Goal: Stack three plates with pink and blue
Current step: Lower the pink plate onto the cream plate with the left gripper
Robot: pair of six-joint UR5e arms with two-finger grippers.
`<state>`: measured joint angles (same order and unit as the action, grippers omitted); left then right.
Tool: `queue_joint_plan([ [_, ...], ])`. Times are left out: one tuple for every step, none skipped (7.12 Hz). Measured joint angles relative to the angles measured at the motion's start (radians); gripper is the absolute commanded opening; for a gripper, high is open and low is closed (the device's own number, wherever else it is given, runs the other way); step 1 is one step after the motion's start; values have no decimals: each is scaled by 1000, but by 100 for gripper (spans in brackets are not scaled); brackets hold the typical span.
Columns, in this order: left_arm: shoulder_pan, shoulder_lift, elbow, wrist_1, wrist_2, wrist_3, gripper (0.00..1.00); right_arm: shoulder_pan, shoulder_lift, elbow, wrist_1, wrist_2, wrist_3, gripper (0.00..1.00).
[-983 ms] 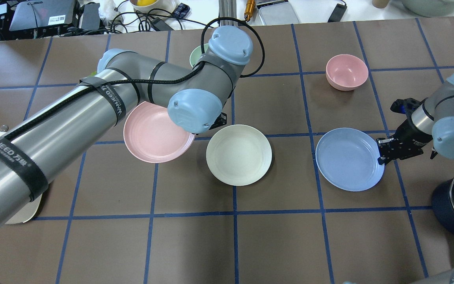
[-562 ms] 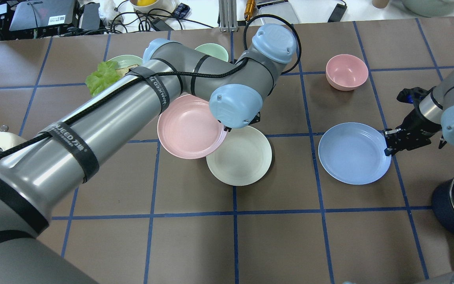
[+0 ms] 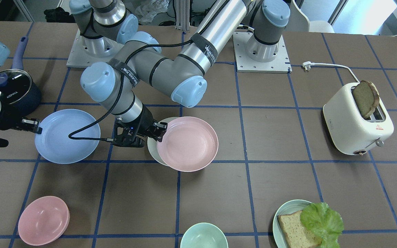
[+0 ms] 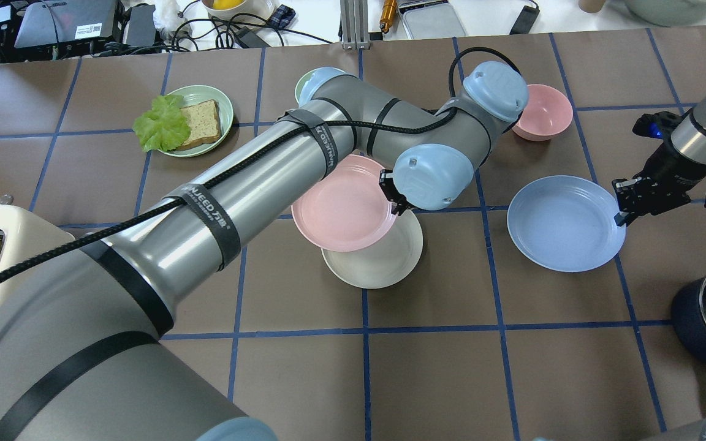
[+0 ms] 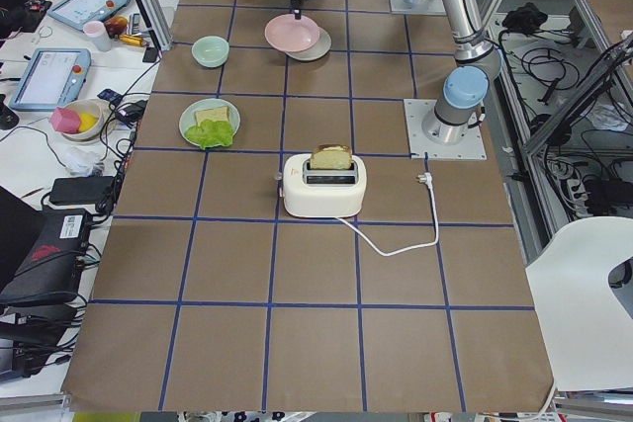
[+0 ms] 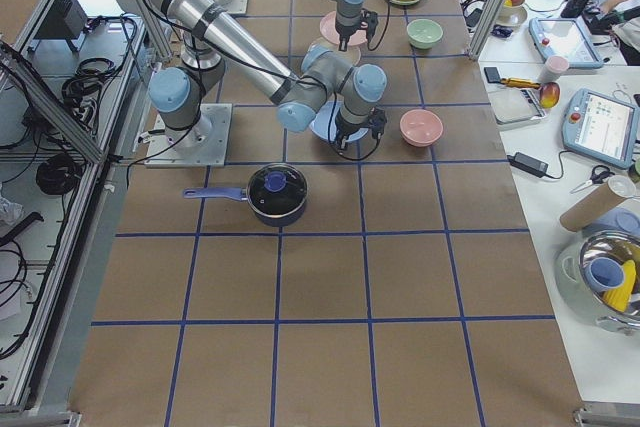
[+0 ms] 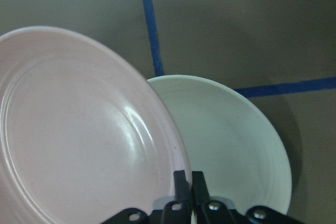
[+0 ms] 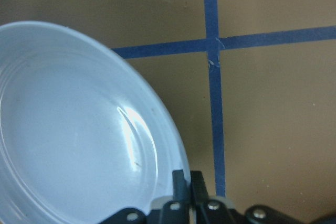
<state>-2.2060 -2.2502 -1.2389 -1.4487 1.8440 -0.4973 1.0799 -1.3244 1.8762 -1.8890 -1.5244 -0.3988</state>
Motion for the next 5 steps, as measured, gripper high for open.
queue_joint_plan([
  [-18,-23,10,4,-2,-19,0,0,1,-6,3,-2,0,0],
  [-33,-46,24,6,-3,-39,0,0,1,-11,5,-3,0,0],
  [-43,-66,38,6,-2,-49,0,0,2,-13,5,-7,0,0],
  [-49,-80,47,4,0,-53,0,0,2,-13,5,-14,0,0],
  [-52,-85,49,1,2,-54,0,0,1,-14,5,-20,0,0],
])
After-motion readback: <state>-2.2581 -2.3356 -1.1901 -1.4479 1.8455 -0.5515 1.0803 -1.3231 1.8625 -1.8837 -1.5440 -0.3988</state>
